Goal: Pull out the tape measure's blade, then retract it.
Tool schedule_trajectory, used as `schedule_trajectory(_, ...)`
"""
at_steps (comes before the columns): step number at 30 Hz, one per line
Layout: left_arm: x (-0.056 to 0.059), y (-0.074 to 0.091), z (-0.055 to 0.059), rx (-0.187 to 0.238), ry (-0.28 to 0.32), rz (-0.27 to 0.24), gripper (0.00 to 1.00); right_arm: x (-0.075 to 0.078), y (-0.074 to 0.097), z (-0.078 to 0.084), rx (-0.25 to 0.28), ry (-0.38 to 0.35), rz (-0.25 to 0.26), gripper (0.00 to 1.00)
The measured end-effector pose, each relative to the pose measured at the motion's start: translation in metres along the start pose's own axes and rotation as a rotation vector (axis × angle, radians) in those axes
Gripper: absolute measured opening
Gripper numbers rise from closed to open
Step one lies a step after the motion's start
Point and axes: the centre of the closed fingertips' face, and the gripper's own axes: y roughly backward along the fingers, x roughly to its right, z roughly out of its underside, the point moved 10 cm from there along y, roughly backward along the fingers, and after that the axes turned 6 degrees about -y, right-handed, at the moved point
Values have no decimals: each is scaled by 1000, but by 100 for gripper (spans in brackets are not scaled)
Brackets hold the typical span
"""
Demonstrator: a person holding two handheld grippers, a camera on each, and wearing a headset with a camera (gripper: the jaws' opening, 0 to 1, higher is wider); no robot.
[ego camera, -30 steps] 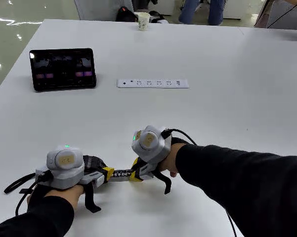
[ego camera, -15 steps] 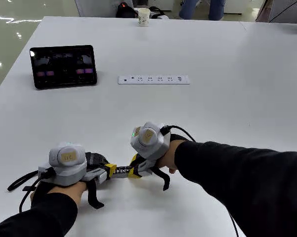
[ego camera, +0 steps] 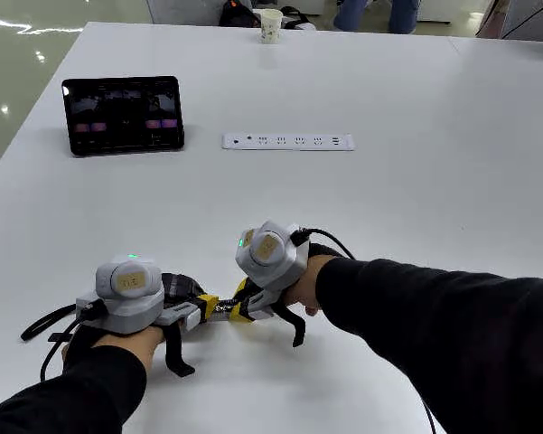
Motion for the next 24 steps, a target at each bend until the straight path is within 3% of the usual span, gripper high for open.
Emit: schedule_trajectory(24, -1, 0, -1, -3, 19, -2, 64, -1, -7, -9, 36, -8, -14, 11)
